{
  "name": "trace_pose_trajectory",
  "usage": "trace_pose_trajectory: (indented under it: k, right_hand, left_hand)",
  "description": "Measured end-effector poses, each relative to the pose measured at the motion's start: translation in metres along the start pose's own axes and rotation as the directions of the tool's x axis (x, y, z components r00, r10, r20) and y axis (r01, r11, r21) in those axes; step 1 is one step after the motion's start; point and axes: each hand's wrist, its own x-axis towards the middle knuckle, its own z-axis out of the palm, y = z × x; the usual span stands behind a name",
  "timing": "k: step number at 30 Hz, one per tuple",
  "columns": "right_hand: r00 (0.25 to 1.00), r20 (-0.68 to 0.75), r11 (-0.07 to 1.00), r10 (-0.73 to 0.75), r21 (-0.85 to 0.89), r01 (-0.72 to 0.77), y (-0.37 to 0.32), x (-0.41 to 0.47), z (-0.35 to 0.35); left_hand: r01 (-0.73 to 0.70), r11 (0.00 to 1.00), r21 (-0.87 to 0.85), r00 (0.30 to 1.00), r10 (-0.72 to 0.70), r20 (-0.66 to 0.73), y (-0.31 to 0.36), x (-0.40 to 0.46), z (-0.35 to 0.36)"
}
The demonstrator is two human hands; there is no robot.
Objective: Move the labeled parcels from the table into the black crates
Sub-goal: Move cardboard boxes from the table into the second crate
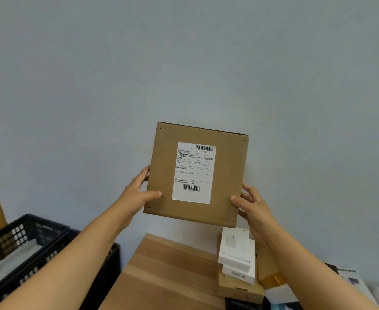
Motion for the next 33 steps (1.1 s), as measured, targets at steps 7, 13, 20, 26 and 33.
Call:
trace_pose_trajectory:
  k: [7, 13, 20, 26, 33]
  right_hand:
    - [0.999, 0.032, 1.000, 0.005, -0.006, -0.005, 0.021, -0.015, 0.045]
    - [0.999, 0.049, 0.999, -0.016, -0.026, 0.018, 0.030, -0.032, 0.117]
    - [0.998, 0.062, 1.000, 0.016, -0.006, -0.016, 0.059, -0.070, 0.258]
    - [0.992, 0.088, 0.995, 0.088, 0.030, -0.091, 0.094, -0.105, 0.371]
    - [0.984, 0.096, 0.989, 0.150, 0.000, -0.151, 0.120, -0.124, 0.446]
  left_hand:
    - [0.016, 1.000, 0.013, 0.998, -0.015, -0.056, -0.009, -0.041, -0.038]
    - [0.033, 0.999, 0.033, 0.993, -0.029, -0.113, -0.010, -0.077, -0.106]
    - [0.094, 0.993, 0.069, 0.984, -0.083, -0.156, -0.034, -0.132, -0.240]
    - [0.137, 0.990, 0.045, 0.978, -0.128, -0.168, -0.056, -0.180, -0.340]
    - [0.192, 0.981, 0.007, 0.964, -0.187, -0.188, -0.081, -0.201, -0.417]
